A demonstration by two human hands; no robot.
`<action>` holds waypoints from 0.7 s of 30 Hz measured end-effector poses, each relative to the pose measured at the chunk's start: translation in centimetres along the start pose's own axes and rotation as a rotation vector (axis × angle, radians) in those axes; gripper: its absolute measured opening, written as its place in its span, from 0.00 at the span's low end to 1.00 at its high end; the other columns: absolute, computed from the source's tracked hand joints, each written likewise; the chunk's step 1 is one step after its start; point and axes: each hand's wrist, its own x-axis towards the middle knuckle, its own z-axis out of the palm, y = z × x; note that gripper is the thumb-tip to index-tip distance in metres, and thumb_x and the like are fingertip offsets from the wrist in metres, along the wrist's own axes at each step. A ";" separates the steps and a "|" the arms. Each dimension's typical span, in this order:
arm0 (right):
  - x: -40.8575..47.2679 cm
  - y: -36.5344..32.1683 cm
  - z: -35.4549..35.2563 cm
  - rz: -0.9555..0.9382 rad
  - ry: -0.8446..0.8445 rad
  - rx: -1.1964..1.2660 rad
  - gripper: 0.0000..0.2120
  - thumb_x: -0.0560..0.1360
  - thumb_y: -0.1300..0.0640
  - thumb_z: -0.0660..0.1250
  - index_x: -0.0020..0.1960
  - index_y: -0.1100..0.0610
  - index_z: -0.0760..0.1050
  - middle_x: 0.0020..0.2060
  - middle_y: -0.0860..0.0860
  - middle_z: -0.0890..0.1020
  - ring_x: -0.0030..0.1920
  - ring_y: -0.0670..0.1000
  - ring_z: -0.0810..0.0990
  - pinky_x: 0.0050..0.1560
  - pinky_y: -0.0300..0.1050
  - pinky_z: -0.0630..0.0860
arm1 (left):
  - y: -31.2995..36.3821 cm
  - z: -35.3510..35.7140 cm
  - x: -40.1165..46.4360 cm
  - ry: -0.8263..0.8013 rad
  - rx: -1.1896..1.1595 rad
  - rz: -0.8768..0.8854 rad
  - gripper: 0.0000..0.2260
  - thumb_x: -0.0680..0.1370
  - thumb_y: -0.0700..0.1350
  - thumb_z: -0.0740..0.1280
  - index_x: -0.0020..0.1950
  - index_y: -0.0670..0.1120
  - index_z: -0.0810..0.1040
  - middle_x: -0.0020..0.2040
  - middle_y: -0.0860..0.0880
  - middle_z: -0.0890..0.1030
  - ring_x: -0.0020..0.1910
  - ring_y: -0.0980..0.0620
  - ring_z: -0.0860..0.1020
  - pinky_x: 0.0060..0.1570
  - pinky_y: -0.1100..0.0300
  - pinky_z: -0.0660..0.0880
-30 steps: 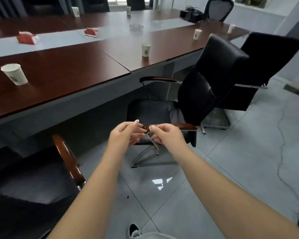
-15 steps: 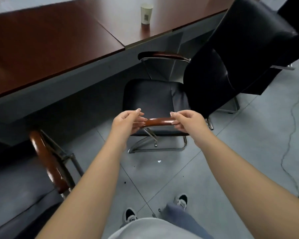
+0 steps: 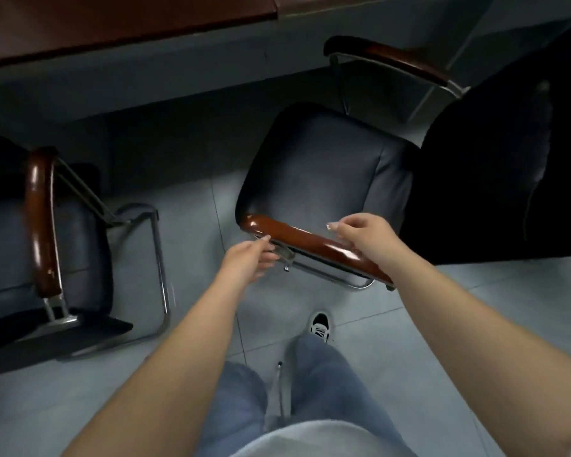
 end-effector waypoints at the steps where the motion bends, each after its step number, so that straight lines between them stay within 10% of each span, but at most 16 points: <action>1: 1.3 0.6 -0.3 -0.007 -0.026 -0.032 0.08 0.71 0.50 0.72 0.37 0.51 0.77 0.31 0.46 0.77 0.35 0.46 0.76 0.38 0.37 0.71 | -0.2 1.1 0.6 0.014 0.007 -0.027 0.12 0.79 0.50 0.61 0.37 0.48 0.73 0.21 0.57 0.77 0.32 0.57 0.74 0.32 0.65 0.67; 9: 7.7 3.9 0.4 -0.003 -0.299 -0.489 0.28 0.69 0.35 0.67 0.60 0.53 0.76 0.57 0.49 0.79 0.58 0.51 0.76 0.57 0.43 0.70 | -2.2 4.9 4.6 0.098 -0.146 -0.185 0.20 0.79 0.54 0.60 0.66 0.43 0.70 0.63 0.44 0.76 0.59 0.49 0.76 0.48 0.58 0.71; 21: 9.6 3.3 3.5 0.299 -0.542 -0.632 0.34 0.68 0.27 0.57 0.41 0.59 0.78 0.34 0.56 0.83 0.34 0.51 0.81 0.42 0.42 0.74 | -4.0 5.5 8.1 0.009 -0.536 -0.084 0.08 0.79 0.50 0.62 0.52 0.46 0.74 0.53 0.43 0.81 0.44 0.48 0.81 0.62 0.52 0.71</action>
